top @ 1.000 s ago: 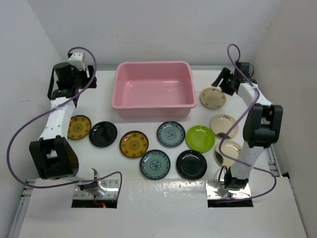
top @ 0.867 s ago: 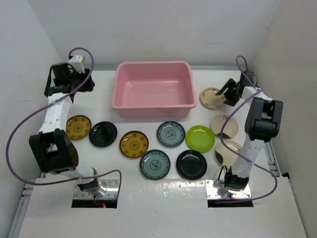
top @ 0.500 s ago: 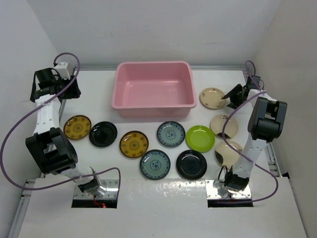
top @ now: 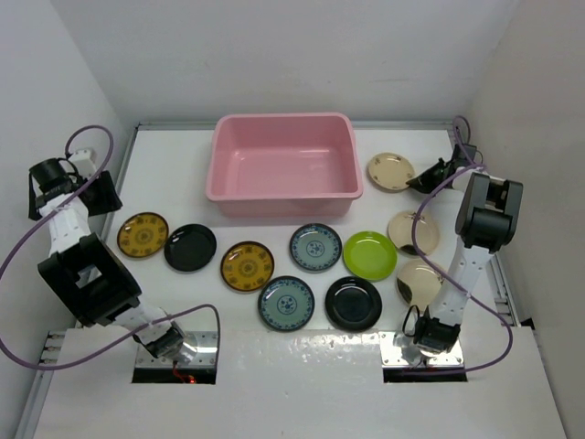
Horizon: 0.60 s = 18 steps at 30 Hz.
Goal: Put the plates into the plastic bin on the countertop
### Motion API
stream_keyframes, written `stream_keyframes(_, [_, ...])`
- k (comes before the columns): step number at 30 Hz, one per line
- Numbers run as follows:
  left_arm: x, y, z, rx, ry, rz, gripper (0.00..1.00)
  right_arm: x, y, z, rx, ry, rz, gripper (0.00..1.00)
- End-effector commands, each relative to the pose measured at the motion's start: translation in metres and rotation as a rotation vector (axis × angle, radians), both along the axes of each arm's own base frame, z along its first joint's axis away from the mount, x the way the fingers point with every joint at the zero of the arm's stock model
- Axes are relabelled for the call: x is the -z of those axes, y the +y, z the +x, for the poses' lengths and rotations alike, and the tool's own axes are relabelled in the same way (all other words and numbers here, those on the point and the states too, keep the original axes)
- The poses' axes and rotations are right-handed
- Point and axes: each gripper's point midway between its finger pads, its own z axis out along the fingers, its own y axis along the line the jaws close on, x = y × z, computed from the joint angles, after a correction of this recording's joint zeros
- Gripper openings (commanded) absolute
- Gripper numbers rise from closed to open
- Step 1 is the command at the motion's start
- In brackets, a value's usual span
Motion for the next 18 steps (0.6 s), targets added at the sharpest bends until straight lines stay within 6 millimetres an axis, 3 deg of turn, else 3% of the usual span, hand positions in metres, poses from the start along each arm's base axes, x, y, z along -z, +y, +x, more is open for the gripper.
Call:
stream_keyframes(1, [0.009,0.004,-0.016,0.0,0.014,-0.02,0.61,-0.01,-0.007,0.004,0.085,0.021,-0.034,0.0])
stream_keyframes(3, [0.018,0.007,-0.02,-0.003,0.011,-0.024,0.61,-0.041,0.002,0.014,0.115,-0.052,-0.078,0.0])
stream_keyframes(4, [0.025,0.008,-0.023,-0.007,0.021,-0.045,0.61,-0.047,-0.001,0.016,0.181,-0.049,-0.105,0.0])
stream_keyframes(5, [0.028,0.009,-0.019,-0.001,0.017,-0.05,0.61,-0.054,0.011,0.017,0.184,-0.056,-0.129,0.0])
stream_keyframes(6, [0.032,0.009,-0.019,-0.001,0.024,-0.057,0.61,-0.077,0.007,0.02,0.253,-0.088,-0.235,0.0])
stream_keyframes(7, [0.035,0.011,-0.018,-0.001,0.024,-0.057,0.61,-0.087,0.01,0.023,0.297,-0.101,-0.243,0.0])
stream_keyframes(8, [0.039,0.014,-0.02,-0.012,0.033,-0.066,0.61,-0.098,0.021,0.028,0.3,-0.135,-0.266,0.0])
stream_keyframes(10, [0.043,0.022,-0.02,-0.03,0.039,-0.061,0.61,-0.131,0.032,0.03,0.363,-0.192,-0.349,0.0])
stream_keyframes(11, [0.048,0.022,-0.02,-0.03,0.05,-0.071,0.61,-0.158,0.022,0.032,0.436,-0.243,-0.408,0.0])
stream_keyframes(12, [0.047,0.024,-0.018,-0.03,0.043,-0.064,0.61,-0.169,0.029,0.035,0.443,-0.266,-0.425,0.0])
stream_keyframes(13, [0.051,0.025,-0.017,-0.037,0.043,-0.073,0.61,-0.184,0.054,0.041,0.418,-0.311,-0.43,0.0])
stream_keyframes(14, [0.058,0.031,-0.021,-0.06,0.065,-0.071,0.61,-0.198,0.05,0.04,0.448,-0.331,-0.476,0.0])
stream_keyframes(16, [0.063,0.037,-0.019,-0.081,0.076,-0.069,0.61,-0.245,0.064,0.044,0.469,-0.443,-0.501,0.0])
stream_keyframes(18, [0.071,0.041,-0.023,-0.097,0.095,-0.078,0.61,-0.273,0.068,0.046,0.47,-0.523,-0.574,0.0])
